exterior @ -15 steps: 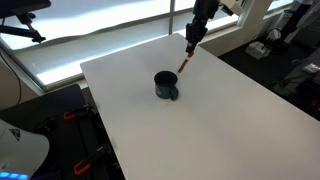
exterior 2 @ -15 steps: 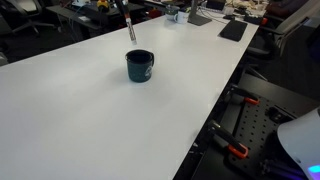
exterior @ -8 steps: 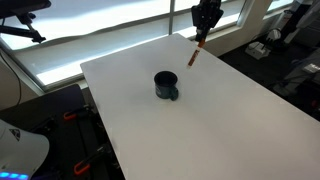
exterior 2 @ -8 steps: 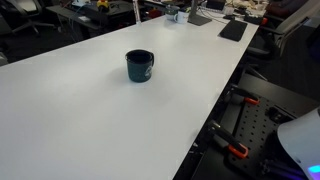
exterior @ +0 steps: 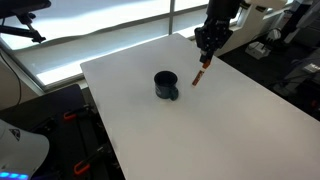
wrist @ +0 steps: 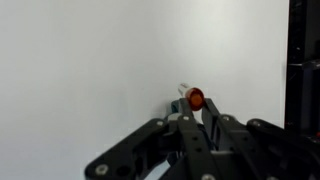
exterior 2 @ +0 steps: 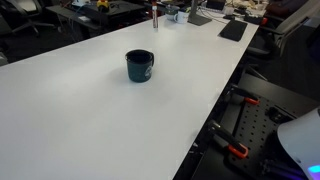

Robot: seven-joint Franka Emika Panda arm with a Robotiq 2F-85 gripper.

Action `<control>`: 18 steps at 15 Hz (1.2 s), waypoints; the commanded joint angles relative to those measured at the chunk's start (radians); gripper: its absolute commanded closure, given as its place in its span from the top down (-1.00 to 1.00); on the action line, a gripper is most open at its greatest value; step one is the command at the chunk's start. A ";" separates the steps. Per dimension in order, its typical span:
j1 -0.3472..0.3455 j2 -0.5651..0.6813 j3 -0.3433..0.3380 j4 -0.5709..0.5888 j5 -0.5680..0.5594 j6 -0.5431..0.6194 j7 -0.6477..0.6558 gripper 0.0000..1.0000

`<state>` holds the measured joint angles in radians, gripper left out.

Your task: Remove the marker from the blue cup and put it on the table

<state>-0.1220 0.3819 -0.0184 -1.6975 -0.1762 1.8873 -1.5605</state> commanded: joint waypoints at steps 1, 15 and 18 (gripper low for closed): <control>-0.017 -0.057 0.000 -0.149 0.008 0.133 0.006 -0.93; -0.016 0.007 0.047 -0.322 0.098 0.360 -0.003 -0.93; -0.018 0.023 0.050 -0.315 0.116 0.358 0.000 -0.93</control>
<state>-0.1363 0.4053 0.0215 -2.0017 -0.0880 2.2233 -1.5651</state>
